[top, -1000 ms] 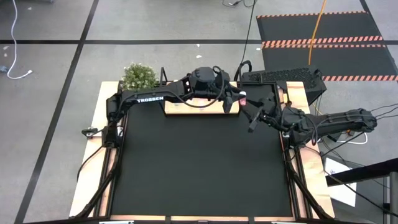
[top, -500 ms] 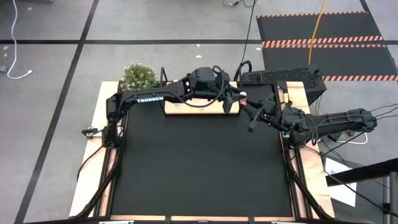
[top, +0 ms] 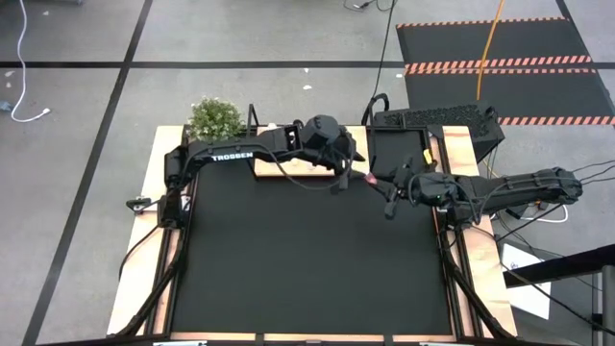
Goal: Pick and place medicine bottles onto shelf by color
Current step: Put the orange pill bottle on the shelf
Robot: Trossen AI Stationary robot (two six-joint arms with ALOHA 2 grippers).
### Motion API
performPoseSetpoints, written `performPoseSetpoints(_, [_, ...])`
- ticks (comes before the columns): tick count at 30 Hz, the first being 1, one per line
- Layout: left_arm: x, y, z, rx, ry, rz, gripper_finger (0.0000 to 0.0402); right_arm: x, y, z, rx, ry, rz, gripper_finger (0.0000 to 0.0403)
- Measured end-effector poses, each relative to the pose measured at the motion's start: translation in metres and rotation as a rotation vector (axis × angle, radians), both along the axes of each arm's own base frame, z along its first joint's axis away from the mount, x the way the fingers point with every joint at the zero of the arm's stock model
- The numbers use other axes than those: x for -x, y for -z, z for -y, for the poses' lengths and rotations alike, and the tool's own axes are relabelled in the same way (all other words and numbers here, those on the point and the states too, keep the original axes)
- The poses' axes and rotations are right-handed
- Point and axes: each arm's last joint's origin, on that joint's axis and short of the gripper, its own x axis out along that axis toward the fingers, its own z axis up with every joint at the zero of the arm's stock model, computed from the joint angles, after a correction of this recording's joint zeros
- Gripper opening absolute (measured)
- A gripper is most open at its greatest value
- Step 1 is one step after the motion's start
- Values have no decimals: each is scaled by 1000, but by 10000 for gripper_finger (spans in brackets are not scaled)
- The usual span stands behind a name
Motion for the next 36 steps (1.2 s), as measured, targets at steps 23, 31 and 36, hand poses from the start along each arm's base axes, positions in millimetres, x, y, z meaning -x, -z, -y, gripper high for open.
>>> performPoseSetpoints(23, [-9, 15, -3, 101, 3, -22, 197, -1, -2, 0, 107, -50, -24, 101])
performPoseSetpoints(31, [-9, 15, -2, 137, 15, -25, 161, -1, -2, -1, 110, -52, -30, 101])
performPoseSetpoints(36, [-9, 15, -2, 138, 18, -24, 126, -1, -1, -1, 110, -52, -35, 100])
